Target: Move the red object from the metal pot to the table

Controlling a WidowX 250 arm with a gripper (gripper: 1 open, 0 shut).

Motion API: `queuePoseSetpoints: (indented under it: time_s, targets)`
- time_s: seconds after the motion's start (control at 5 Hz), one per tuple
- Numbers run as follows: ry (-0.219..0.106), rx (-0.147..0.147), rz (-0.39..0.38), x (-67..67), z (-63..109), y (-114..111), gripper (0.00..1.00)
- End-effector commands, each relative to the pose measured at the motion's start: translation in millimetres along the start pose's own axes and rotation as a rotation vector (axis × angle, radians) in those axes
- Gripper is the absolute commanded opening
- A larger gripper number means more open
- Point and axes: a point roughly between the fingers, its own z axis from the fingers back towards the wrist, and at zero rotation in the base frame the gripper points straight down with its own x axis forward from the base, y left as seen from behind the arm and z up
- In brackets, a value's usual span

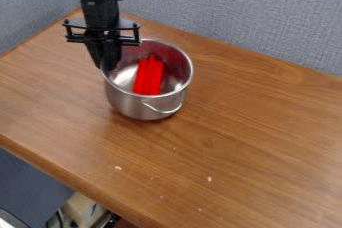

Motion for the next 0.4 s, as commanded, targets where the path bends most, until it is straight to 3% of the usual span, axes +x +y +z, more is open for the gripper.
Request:
queuePoseSetpoints:
  time_s: [0.0, 0.2]
  targets:
    - [-0.063, 0.002, -0.063, 14.7, 14.0, 10, 1.0]
    - [-0.062, 0.0, -0.114, 19.0, 10.2, 24, 0.0]
